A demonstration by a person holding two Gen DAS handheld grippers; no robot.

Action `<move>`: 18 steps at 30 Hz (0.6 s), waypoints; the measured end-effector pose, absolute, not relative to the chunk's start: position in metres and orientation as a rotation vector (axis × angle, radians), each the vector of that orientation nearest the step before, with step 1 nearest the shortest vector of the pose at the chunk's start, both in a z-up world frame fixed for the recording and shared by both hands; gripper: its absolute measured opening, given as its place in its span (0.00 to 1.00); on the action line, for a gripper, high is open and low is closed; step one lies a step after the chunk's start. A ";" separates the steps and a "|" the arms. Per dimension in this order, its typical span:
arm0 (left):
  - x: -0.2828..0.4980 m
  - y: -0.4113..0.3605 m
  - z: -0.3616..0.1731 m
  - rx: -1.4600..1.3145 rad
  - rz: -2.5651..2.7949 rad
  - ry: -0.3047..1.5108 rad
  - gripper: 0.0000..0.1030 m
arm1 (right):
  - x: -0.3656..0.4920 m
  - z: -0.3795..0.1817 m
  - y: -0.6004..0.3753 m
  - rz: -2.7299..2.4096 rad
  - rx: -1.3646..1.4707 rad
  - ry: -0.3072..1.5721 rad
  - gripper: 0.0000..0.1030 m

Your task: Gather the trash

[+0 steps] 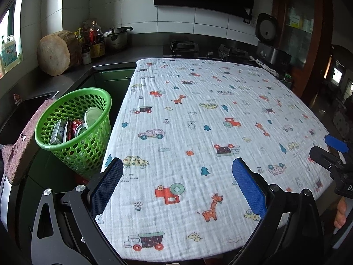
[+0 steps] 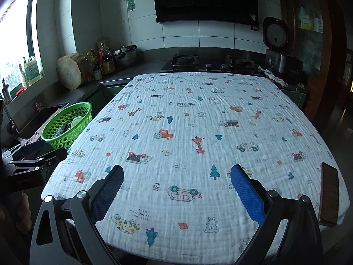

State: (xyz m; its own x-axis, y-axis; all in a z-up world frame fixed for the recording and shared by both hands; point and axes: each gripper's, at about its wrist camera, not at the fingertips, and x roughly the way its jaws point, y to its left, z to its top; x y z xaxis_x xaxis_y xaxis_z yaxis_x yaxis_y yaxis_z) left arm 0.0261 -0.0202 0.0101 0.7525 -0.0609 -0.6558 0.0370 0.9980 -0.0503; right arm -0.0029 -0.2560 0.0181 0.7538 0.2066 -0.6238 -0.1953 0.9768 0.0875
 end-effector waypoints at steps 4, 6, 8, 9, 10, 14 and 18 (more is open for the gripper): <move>0.026 -0.020 0.009 -0.035 -0.046 0.720 0.95 | -0.003 0.017 -0.254 0.222 0.016 0.684 0.92; 0.026 -0.020 0.009 -0.033 -0.041 0.721 0.95 | -0.003 0.017 -0.254 0.224 0.015 0.684 0.92; 0.025 -0.020 0.009 -0.030 -0.040 0.720 0.95 | -0.002 0.017 -0.254 0.224 0.013 0.685 0.92; 0.026 -0.020 0.009 -0.030 -0.040 0.721 0.95 | -0.002 0.017 -0.254 0.222 0.012 0.685 0.92; 0.026 -0.020 0.008 -0.028 -0.037 0.722 0.95 | -0.002 0.017 -0.254 0.221 0.013 0.686 0.92; 0.026 -0.020 0.008 -0.031 -0.038 0.722 0.95 | -0.002 0.018 -0.253 0.223 0.007 0.684 0.92; 0.026 -0.020 0.007 -0.034 -0.036 0.724 0.95 | -0.002 0.019 -0.252 0.227 0.004 0.681 0.92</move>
State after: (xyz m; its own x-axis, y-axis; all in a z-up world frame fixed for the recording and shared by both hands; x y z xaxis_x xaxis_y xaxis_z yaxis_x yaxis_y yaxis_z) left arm 0.0261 -0.0200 0.0073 0.7488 -0.0444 -0.6613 0.0206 0.9988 -0.0437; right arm -0.0018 -0.2517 0.0187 0.7533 0.2098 -0.6234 -0.2068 0.9752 0.0782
